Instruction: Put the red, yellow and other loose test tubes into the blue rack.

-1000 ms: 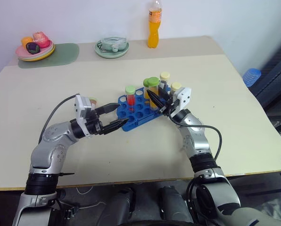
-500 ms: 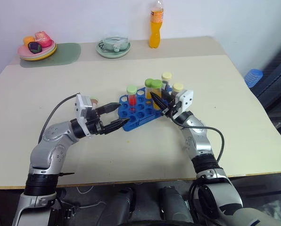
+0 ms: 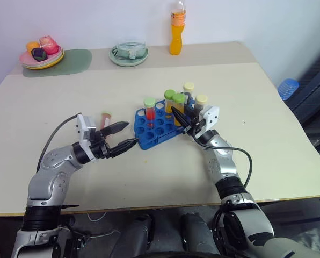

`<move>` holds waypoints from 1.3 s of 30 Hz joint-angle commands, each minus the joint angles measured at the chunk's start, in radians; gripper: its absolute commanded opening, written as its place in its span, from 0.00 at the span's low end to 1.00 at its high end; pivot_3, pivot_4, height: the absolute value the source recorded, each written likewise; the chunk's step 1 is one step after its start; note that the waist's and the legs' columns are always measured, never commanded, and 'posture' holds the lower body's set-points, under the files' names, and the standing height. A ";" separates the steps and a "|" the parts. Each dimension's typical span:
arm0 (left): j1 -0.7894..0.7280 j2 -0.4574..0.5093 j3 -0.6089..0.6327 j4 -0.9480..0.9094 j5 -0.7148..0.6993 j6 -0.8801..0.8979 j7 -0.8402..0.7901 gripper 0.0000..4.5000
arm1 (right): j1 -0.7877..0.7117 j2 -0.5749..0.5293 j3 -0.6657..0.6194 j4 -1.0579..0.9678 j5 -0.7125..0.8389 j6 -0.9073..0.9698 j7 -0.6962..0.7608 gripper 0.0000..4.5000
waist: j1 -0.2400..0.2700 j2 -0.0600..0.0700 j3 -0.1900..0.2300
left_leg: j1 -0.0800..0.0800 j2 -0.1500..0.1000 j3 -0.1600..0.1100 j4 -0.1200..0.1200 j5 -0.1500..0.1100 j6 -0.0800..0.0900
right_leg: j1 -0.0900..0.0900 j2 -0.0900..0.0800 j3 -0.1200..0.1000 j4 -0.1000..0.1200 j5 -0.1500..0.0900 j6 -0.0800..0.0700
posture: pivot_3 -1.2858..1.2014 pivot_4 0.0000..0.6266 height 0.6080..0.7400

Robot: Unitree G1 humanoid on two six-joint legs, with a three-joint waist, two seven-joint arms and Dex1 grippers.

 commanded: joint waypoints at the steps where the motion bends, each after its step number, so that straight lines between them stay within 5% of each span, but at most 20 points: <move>1: -0.006 -0.002 0.047 0.008 -0.017 -0.028 0.013 0.84 | 0.005 0.011 -0.001 0.024 0.002 -0.040 0.008 0.63 | 0.000 0.000 0.000 | 0.000 0.000 0.000 0.000 0.000 0.000 | 0.000 0.000 0.000 0.000 0.000 0.000 | 0.52 0.24 1.00; 4: -0.012 -0.004 0.059 0.032 -0.008 -0.042 0.022 0.84 | 0.002 0.005 0.005 0.045 -0.041 -0.077 -0.032 0.96 | -0.002 0.000 0.000 | 0.000 0.000 0.000 0.000 0.000 0.000 | 0.000 0.000 0.000 0.000 0.000 0.000 | 0.52 0.24 1.00; 5: -0.013 -0.009 0.064 0.038 -0.010 -0.045 0.027 0.84 | 0.002 0.001 0.008 0.045 -0.051 -0.080 -0.039 0.98 | -0.002 0.000 0.000 | 0.000 0.000 0.000 -0.001 0.000 0.000 | 0.000 0.000 0.000 0.000 0.000 0.000 | 0.52 0.24 1.00; 16: 0.014 -0.068 0.105 0.031 0.047 -0.029 0.277 0.84 | 0.129 -0.097 0.077 -0.205 -0.107 0.027 -0.037 0.98 | 0.003 0.000 0.000 | 0.000 0.000 0.000 -0.001 0.000 0.000 | 0.000 0.000 0.000 0.000 0.000 0.000 | 0.52 0.24 1.00; 26: 0.018 -0.072 0.138 -0.074 0.056 0.134 0.549 0.84 | 0.419 -0.333 -0.004 -0.689 0.010 0.353 -0.009 0.98 | 0.009 0.000 0.000 | 0.000 0.000 0.000 -0.001 -0.003 0.005 | 0.000 0.000 0.001 0.000 0.000 0.000 | 0.52 0.24 1.00; 33: -0.206 0.001 0.162 -0.070 0.029 0.707 0.885 0.84 | 0.468 -0.529 -0.091 -0.928 0.170 0.586 0.073 0.98 | 0.018 -0.001 0.000 | -0.001 0.001 0.000 0.000 -0.004 0.006 | 0.000 -0.001 0.000 0.000 0.000 0.000 | 0.52 0.24 1.00; 39: -0.491 -0.019 0.187 0.027 0.041 1.012 1.011 0.84 | 0.400 -0.638 -0.111 -1.084 0.324 0.855 0.069 0.98 | 0.030 -0.002 0.001 | -0.002 0.001 0.000 0.003 -0.005 0.005 | 0.000 -0.001 0.000 -0.001 0.000 0.001 | 0.52 0.24 1.00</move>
